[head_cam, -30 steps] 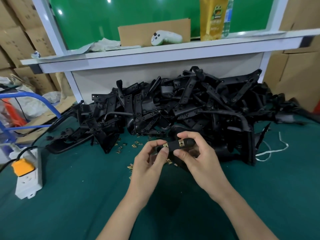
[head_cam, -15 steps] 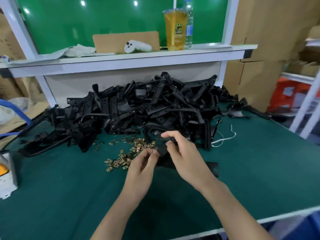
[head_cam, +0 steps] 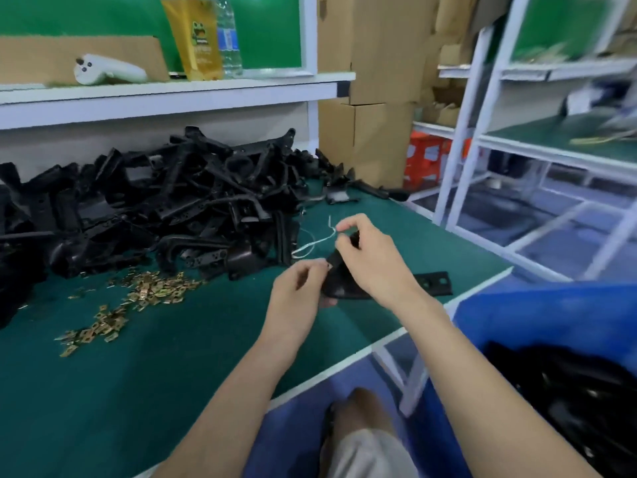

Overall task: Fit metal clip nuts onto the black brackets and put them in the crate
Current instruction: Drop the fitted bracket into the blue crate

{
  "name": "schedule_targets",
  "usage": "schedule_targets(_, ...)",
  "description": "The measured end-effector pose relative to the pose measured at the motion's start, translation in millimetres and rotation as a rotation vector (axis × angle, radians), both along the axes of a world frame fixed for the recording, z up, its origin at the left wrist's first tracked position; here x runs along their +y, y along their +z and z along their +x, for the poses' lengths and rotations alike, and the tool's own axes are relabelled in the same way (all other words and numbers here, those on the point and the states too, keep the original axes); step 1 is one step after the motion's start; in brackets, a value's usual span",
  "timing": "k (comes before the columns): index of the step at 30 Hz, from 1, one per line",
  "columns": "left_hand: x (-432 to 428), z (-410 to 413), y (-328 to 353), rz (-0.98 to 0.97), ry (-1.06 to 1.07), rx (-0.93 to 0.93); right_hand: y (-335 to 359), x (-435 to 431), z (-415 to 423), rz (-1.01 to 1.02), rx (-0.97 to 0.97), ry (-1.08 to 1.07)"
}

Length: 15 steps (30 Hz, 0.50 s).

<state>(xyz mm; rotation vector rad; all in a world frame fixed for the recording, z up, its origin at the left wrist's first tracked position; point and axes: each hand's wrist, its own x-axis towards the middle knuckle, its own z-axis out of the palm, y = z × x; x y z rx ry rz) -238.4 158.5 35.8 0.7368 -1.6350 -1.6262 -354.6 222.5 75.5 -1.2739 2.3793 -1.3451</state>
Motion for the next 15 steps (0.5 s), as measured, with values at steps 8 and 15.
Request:
schedule_targets(8,118,-121,3,0.045,-0.659,-0.222,15,124,-82,0.169,0.285,-0.725)
schedule_targets(15,127,-134,1,-0.055,-0.615,-0.265,11,118,-63,0.124,0.392,-0.622)
